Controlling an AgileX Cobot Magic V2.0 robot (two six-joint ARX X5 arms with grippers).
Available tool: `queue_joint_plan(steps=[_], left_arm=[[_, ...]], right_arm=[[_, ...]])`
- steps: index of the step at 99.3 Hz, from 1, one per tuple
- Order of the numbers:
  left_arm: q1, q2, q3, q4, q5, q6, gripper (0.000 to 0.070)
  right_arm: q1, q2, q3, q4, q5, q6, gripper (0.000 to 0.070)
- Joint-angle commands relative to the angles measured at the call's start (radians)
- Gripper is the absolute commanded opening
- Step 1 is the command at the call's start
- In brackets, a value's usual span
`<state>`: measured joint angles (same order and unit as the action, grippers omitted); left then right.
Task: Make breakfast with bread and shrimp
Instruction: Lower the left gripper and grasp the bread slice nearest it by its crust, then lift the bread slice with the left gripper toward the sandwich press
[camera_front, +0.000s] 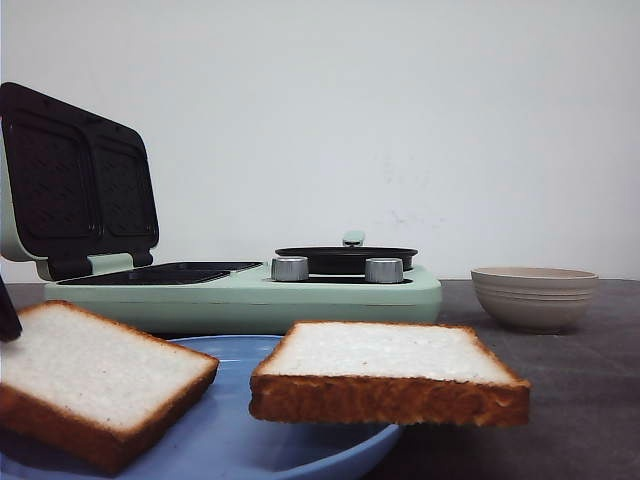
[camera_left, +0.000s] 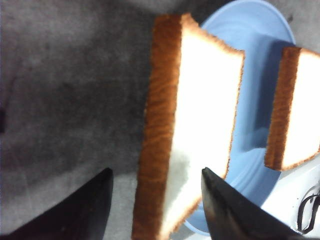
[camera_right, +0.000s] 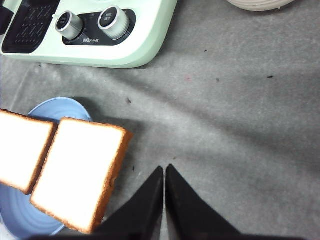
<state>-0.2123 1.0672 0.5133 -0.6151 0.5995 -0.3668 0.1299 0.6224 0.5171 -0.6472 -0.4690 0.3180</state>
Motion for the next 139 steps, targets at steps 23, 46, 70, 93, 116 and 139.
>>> queue_joint_plan(steps=[23, 46, 70, 93, 116, 139], left_arm=[[-0.046, 0.06, 0.014, 0.063, -0.002, -0.013, 0.0283], [-0.051, 0.059, 0.014, 0.087, -0.003, -0.019, 0.0056], [-0.052, 0.059, 0.014, 0.089, -0.035, -0.008, 0.0003], [-0.052, 0.048, 0.014, 0.113, -0.021, -0.002, 0.0003], [-0.052, -0.014, 0.015, 0.136, -0.019, -0.021, 0.0003], [-0.052, -0.113, 0.017, 0.142, -0.021, -0.047, 0.0003]], right_arm=[[0.001, 0.003, 0.014, -0.005, -0.003, -0.012, 0.0003], [0.001, 0.003, 0.014, -0.005, -0.003, -0.012, 0.0003], [0.001, 0.003, 0.014, -0.005, -0.003, -0.012, 0.0003], [0.001, 0.003, 0.014, -0.005, -0.003, -0.011, 0.0003], [0.001, 0.003, 0.014, -0.005, -0.003, -0.012, 0.0003], [0.001, 0.003, 0.014, -0.005, -0.002, -0.011, 0.0003]])
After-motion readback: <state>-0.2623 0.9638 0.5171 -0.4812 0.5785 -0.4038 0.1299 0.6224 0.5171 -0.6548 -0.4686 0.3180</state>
